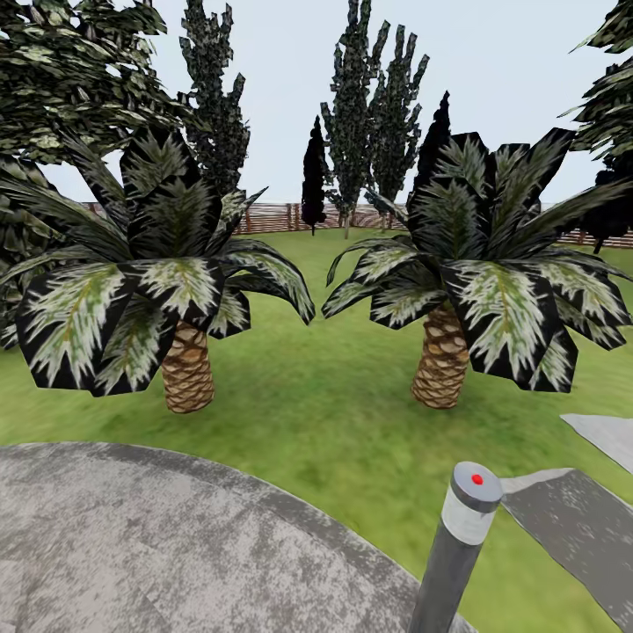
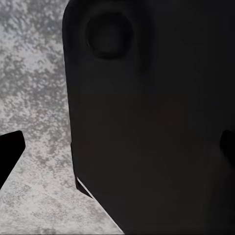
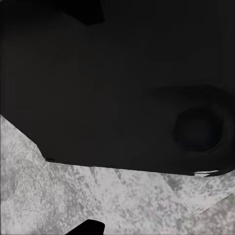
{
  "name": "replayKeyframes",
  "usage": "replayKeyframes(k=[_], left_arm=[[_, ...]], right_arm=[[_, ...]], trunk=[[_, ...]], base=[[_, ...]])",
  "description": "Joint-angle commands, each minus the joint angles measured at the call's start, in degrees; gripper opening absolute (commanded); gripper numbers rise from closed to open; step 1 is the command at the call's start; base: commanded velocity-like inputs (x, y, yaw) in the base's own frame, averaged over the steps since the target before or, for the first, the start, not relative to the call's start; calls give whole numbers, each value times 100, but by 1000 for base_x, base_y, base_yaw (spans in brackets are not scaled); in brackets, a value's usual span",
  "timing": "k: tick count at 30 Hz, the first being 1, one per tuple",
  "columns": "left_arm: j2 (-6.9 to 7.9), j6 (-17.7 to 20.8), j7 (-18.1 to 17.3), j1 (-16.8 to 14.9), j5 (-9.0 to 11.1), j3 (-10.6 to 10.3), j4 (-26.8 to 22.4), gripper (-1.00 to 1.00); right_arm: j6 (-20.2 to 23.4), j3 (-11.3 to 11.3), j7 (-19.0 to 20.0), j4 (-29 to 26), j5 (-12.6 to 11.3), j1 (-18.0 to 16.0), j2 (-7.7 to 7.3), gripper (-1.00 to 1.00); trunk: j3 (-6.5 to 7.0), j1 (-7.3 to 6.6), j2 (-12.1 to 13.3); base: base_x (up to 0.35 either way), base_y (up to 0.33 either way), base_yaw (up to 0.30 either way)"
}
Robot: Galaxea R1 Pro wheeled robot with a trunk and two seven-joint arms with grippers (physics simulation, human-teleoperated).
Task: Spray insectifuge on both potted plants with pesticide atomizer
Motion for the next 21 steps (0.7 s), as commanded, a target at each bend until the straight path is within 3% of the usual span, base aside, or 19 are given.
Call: replayKeyframes(k=[1,4,11,21], left_arm=[[-9,-9,9,-25,-14,3,-33,100],[-9,-9,10,-24,-10,10,-34,100],[-11,-156,9,-18,-12,-10,-66,100],[70,-478,30,-83,7,-8,-75,100]], right_arm=[[-3,8,31,-33,1,8,33,100],[-3,8,57,-46,0,8,54,100],[-3,-11,71,-274,20,-168,264,100],[-301,-10,57,-400,31,-185,260,100]], trunk=[[-3,0,-2],[-3,0,-2],[-3,0,-2],[-3,0,-2]], base=[[0,0,0],[0,0,0],[0,0,0],[0,0,0]])
